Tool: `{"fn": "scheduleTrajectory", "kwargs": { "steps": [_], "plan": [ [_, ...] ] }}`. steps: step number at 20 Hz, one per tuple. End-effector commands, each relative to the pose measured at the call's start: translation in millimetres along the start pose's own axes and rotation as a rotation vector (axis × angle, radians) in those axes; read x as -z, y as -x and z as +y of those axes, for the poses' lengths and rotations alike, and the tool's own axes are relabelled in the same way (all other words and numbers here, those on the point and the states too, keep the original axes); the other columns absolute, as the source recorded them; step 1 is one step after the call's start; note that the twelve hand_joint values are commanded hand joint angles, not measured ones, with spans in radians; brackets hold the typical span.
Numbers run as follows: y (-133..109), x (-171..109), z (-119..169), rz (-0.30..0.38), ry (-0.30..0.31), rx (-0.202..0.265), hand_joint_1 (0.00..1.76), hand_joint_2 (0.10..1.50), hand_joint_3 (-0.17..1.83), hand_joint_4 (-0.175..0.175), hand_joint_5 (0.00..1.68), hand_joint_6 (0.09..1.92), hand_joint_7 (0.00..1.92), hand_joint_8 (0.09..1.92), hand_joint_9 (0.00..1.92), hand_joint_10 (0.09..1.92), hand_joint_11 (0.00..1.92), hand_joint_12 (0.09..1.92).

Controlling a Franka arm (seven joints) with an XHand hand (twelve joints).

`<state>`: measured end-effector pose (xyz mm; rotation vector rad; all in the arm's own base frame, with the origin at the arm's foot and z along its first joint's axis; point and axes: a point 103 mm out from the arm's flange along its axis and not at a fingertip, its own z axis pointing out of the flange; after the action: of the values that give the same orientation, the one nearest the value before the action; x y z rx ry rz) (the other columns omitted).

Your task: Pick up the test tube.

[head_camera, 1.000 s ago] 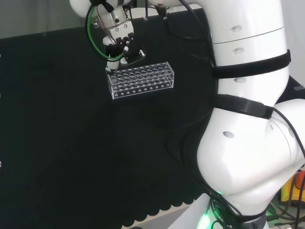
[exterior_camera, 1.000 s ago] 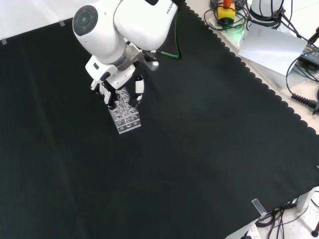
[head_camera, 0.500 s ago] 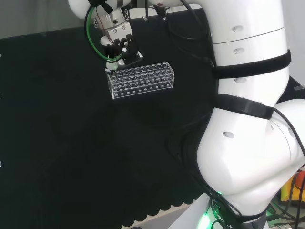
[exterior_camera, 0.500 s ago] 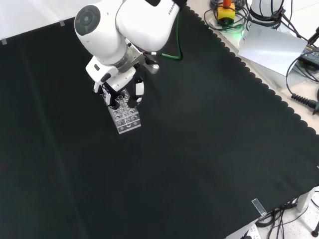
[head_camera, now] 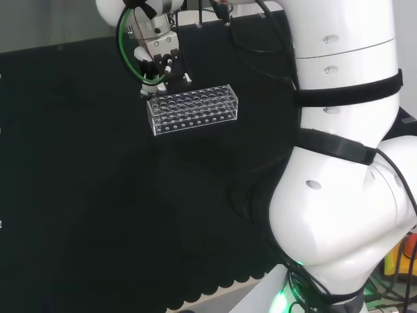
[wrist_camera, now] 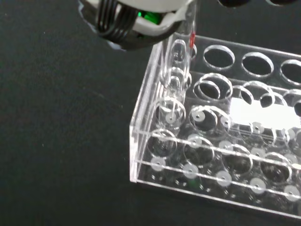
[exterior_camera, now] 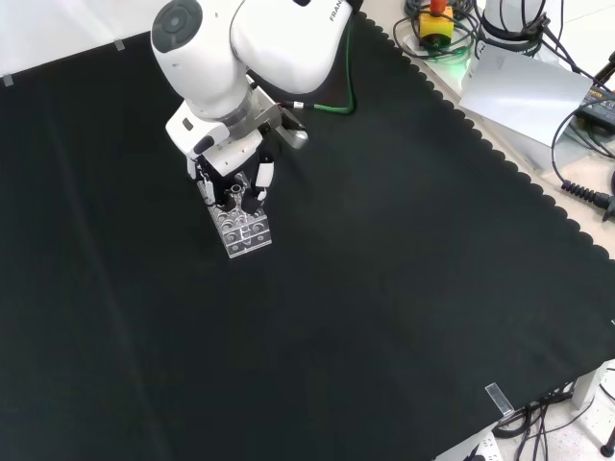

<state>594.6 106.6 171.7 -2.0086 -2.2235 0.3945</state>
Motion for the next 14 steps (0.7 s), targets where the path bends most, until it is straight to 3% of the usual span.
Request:
{"fn": "scheduleTrajectory", "kwargs": {
  "steps": [1, 7, 10, 14],
  "plan": [
    [-13, 7, 1, -0.023, 0.028, -0.005, 1.29, 0.63, 0.61, -0.175, 1.41, 0.37, 1.57, 0.33, 1.61, 0.45, 1.25, 0.92],
    [-17, 12, 0, -0.027, 0.02, 0.003, 1.33, 0.54, 0.78, -0.175, 1.39, 0.46, 1.45, 0.45, 1.64, 0.42, 1.27, 0.86],
    [-15, 15, -2, -0.011, 0.022, -0.004, 1.33, 0.69, 0.56, -0.175, 1.32, 0.31, 1.38, 0.67, 1.63, 0.43, 1.25, 0.87],
    [-7, 19, -5, 0.004, 0.024, -0.013, 1.33, 0.54, 0.77, -0.175, 1.41, 0.41, 1.46, 0.45, 1.64, 0.44, 1.26, 0.87]
  ]
}}
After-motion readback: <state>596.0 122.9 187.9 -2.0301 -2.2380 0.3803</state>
